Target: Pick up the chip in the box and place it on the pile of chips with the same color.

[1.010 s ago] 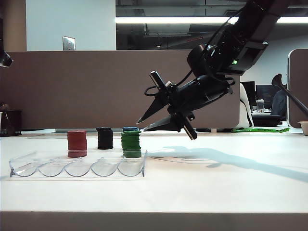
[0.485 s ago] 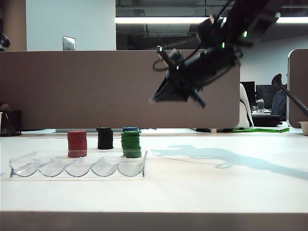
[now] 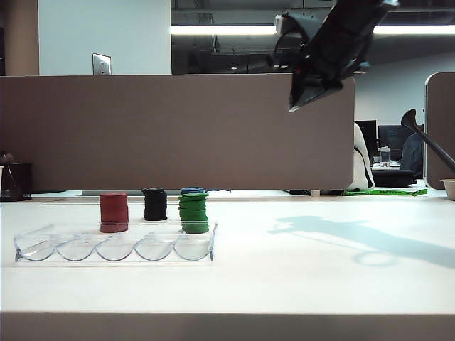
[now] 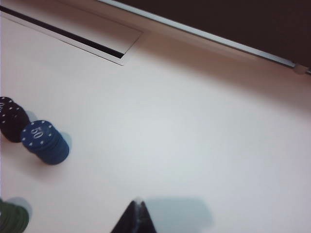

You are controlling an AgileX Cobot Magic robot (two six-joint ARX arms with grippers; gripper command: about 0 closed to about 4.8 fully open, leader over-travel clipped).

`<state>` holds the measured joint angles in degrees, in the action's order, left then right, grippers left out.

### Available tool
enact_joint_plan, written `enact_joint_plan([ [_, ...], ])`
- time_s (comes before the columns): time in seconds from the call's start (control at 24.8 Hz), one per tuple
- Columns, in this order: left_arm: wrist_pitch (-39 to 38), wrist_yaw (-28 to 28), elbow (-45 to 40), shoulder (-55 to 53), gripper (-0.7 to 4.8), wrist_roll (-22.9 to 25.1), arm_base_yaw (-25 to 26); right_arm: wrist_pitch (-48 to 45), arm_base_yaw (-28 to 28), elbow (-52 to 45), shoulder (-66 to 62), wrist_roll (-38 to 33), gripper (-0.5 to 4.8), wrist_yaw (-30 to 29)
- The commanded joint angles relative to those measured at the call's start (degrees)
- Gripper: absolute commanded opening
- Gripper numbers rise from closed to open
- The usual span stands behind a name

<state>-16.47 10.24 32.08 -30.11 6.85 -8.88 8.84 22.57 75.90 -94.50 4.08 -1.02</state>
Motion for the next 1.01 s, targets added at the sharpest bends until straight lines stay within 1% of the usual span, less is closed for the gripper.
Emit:
enact_joint_plan([
  [0.04,0.7,-0.2,0.2,0.1,-0.06,0.2,0.2,-8.4,0.1,-10.6,7.8,0.2,-0.07,3.0],
  [0.16,0.5,-0.2,0.2,1.3,-0.06,0.0,0.2,-17.0,-0.2,-23.7,18.9,0.2,-0.06,5.6],
  [0.24,0.3,-0.2,0.2,3.0,-0.06,-0.1,0.2,-19.9,-0.3,-29.5,25.4,0.2,-0.06,6.0],
  [0.28,0.2,-0.2,0.2,3.5,-0.06,-0.4,0.2,-19.9,-0.6,-31.1,27.9,0.3,-0.06,6.5],
  [0.36,-1.4,-0.1,0.2,5.6,-0.06,-2.8,0.2,-18.1,-1.3,-34.9,33.8,1.7,-0.06,13.6],
  [0.4,-3.5,-0.1,0.2,7.2,-0.06,-3.0,0.2,-15.3,-1.4,-36.5,36.8,1.6,-0.06,19.4],
  [0.44,-4.3,-0.1,0.2,8.0,-0.06,-3.0,0.2,-13.2,-1.4,-37.1,38.4,1.4,-0.06,20.8],
  [0.48,-5.8,-0.1,0.2,9.4,-0.06,-3.0,0.2,-12.0,-1.4,-38.3,40.8,1.5,-0.06,20.7],
  [0.61,-9.2,-0.2,0.2,12.6,-0.06,-3.1,0.2,-13.2,-1.4,-42.4,46.7,1.5,-0.06,20.2],
  [0.69,-11.7,-0.2,0.2,15.0,-0.06,-3.3,0.2,-17.0,-1.4,-46.9,51.7,0.9,-0.06,20.4],
  [0.73,-13.0,-0.1,0.2,16.6,-0.06,-4.6,0.2,-19.1,-1.4,-50.3,55.8,0.2,-0.06,20.4],
  [1.01,-13.7,-0.6,-0.6,22.3,-0.06,-4.9,0.2,-19.3,-1.5,-58.9,69.7,0.0,-0.06,20.4],
])
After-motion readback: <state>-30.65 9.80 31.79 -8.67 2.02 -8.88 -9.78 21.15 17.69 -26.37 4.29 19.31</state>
